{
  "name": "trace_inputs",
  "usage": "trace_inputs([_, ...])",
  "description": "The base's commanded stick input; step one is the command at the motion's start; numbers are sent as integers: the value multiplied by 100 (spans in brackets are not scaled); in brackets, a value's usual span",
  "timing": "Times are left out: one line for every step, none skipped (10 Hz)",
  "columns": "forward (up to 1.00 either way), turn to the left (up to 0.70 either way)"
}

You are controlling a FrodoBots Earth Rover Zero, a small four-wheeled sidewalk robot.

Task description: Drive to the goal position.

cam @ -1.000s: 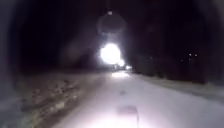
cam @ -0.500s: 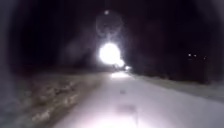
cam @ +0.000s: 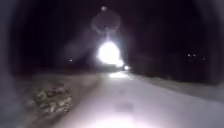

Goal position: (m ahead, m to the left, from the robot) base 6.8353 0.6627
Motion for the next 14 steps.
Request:
trace_inputs([100, 22])
trace_inputs([100, 29])
trace_inputs([100, 37])
trace_inputs([100, 40])
trace_inputs([100, 11])
trace_inputs([100, 0])
trace_inputs([100, 0])
trace_inputs([100, 0])
trace_inputs([100, 0])
trace_inputs([100, 0])
trace_inputs([100, 0])
trace_inputs([100, 0])
trace_inputs([100, 0])
trace_inputs([100, 0])
